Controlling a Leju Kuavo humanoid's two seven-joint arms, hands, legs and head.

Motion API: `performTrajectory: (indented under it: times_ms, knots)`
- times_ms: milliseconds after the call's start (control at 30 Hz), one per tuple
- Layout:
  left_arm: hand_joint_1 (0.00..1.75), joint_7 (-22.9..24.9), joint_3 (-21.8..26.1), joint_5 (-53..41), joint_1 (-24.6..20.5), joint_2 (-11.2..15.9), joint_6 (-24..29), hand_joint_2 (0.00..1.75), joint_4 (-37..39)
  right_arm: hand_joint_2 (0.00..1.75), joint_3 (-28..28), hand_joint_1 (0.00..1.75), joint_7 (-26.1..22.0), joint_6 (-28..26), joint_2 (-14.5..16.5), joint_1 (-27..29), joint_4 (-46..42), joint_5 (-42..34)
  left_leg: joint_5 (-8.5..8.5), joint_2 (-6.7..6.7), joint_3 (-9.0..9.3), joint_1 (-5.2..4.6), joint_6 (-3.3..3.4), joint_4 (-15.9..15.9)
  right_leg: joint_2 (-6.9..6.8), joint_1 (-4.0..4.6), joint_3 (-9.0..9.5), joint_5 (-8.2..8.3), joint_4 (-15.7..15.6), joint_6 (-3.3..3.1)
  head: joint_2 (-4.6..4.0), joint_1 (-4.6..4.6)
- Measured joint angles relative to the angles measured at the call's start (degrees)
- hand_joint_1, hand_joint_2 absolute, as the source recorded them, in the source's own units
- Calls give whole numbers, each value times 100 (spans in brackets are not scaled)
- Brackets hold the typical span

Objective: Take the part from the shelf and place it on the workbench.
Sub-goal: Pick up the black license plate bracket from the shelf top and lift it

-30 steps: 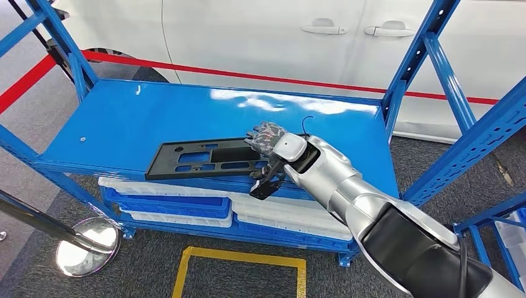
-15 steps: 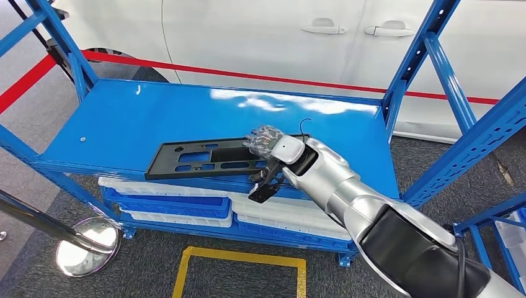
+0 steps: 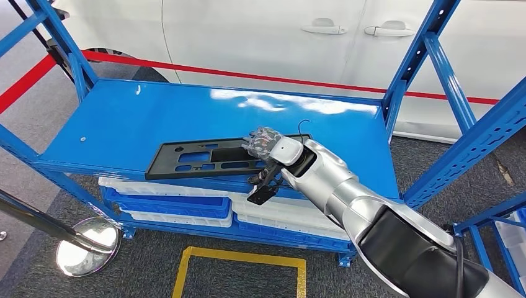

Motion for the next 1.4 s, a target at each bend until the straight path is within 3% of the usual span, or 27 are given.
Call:
performTrajectory:
  times_ms: [633,767,900,1033,1367,1400]
  knots:
    - [0,171,2,3,-2,-66,201,0,-50,0,61,0,-156,-145,-15,40,-2,-142,0,0,0,0,0,1,1,-2,-3,0,0,0,0,0]
    - [0,220,3,11,-2,-139,210,0,-124,175,85,0,-165,-173,-27,49,-2,-155,0,0,-1,0,0,1,1,-2,-3,0,0,0,1,0]
    - [0,225,4,20,-1,-165,209,0,-168,175,88,0,-165,-187,-36,50,-2,-168,0,0,0,0,0,1,1,-1,-3,0,0,0,0,0]
    - [0,225,4,22,-1,-184,209,0,-194,175,100,44,-165,-188,-45,50,-2,-172,0,0,-1,0,0,1,1,-1,-4,0,0,0,1,0]
    - [0,225,4,22,-1,-201,209,0,-216,175,116,44,-165,-198,-68,56,-2,-196,0,0,-1,0,0,1,1,-1,-4,0,0,0,-1,0]
    - [0,225,4,22,-1,-201,209,0,-216,175,117,70,-166,-198,-68,56,-2,-196,0,0,-1,0,0,1,1,-1,-4,0,0,0,-1,0]
